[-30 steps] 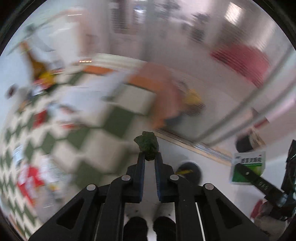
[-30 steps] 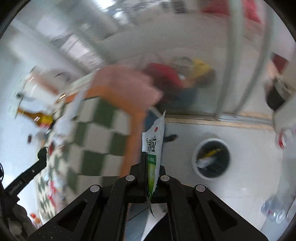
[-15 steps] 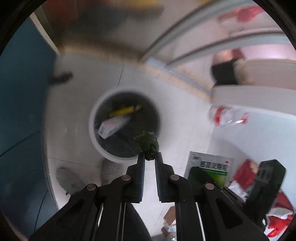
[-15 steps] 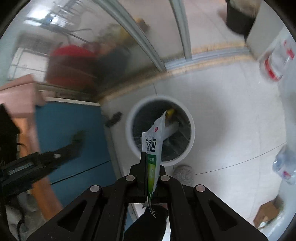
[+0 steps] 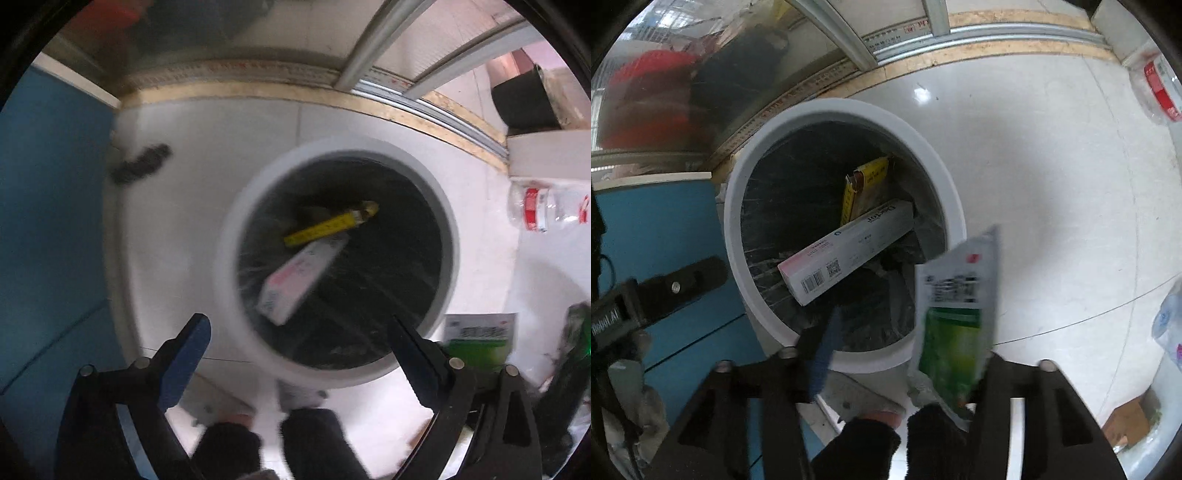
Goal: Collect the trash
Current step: 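Carry the green sachet to the bin and open the right tool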
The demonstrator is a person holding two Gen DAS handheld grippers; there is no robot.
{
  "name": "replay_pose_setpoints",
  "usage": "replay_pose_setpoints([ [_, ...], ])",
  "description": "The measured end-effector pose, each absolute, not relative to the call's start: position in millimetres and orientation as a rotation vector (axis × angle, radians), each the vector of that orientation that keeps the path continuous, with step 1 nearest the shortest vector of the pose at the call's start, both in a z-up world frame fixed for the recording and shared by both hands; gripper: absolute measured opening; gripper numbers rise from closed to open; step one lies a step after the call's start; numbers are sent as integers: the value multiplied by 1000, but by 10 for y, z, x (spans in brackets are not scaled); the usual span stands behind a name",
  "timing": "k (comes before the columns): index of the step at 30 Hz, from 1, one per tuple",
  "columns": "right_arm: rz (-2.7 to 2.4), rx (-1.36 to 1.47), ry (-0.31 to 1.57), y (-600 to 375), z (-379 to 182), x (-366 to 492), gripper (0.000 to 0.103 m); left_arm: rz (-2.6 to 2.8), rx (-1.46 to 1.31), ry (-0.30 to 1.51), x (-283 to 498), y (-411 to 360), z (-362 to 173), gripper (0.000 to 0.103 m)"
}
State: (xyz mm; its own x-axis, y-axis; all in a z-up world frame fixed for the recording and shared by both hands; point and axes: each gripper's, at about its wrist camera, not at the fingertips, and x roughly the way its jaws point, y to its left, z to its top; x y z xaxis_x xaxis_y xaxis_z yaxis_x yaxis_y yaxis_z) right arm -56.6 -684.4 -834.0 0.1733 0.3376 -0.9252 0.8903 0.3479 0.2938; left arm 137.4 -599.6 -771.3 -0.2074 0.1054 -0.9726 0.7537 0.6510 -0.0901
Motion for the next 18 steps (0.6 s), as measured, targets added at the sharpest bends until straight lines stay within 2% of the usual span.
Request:
replay_pose_setpoints([
  [7,-414,1288,1241,-6789,-7679,-462,70,-657,738,1566,1448,-5760,-7111,98],
  [14,-465,1196,1300,-6749,-7588,-281,70,-574,703,1539,1641,-5553,-6983,98],
  [18,-594,1027,1353,-6734,-7264,-314,70,-546,708,1495,1629,-5490,-6684,98],
])
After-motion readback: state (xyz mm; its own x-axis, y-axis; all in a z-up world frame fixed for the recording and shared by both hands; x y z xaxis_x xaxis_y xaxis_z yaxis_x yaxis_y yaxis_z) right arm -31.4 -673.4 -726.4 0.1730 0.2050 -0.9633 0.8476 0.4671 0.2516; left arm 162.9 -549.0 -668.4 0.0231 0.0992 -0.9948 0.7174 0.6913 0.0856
